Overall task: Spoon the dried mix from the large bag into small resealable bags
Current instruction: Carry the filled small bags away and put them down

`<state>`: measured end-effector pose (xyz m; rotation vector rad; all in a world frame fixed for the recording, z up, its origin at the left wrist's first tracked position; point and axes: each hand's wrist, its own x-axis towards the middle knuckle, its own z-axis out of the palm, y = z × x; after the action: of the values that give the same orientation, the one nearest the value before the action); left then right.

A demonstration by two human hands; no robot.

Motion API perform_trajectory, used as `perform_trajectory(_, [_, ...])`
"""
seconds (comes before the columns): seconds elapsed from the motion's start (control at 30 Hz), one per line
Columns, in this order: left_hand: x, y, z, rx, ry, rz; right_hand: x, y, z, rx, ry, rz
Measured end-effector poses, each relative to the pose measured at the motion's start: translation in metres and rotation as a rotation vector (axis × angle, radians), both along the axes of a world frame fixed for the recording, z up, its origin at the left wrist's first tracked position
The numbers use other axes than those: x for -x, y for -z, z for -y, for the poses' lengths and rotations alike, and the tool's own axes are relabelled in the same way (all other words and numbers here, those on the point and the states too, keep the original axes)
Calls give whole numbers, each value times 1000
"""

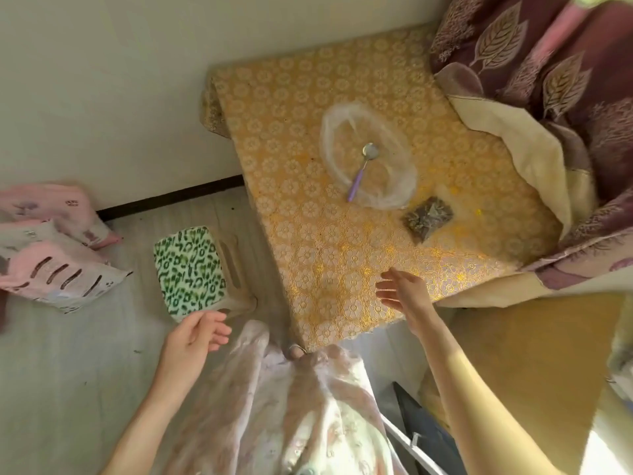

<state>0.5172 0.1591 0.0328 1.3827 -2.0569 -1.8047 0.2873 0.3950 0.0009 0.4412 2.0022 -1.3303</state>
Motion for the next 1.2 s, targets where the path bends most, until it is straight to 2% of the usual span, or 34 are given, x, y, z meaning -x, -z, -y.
perform_trajectory(0.17, [56,5,10,-5,114,14,77,39,6,-206,24,-16])
perform_trajectory(0.3, [88,13,19,1,218,69,131,67,8,-431,215,-72])
perform_trajectory(0.4, [106,21,28,7,233,98,168,85,10,-566,257,-32])
perform_trajectory(0.67, [133,29,47,59,293,149,206,113,23,-823,178,47])
perform_trajectory(0.9, [151,16,51,45,367,116,183,91,8,-586,265,-55])
perform_trajectory(1.03, [162,6,49,57,448,78,134,57,0,-348,312,-72])
perform_trajectory(1.2, [171,0,41,59,609,44,49,13,-14,-73,475,-80])
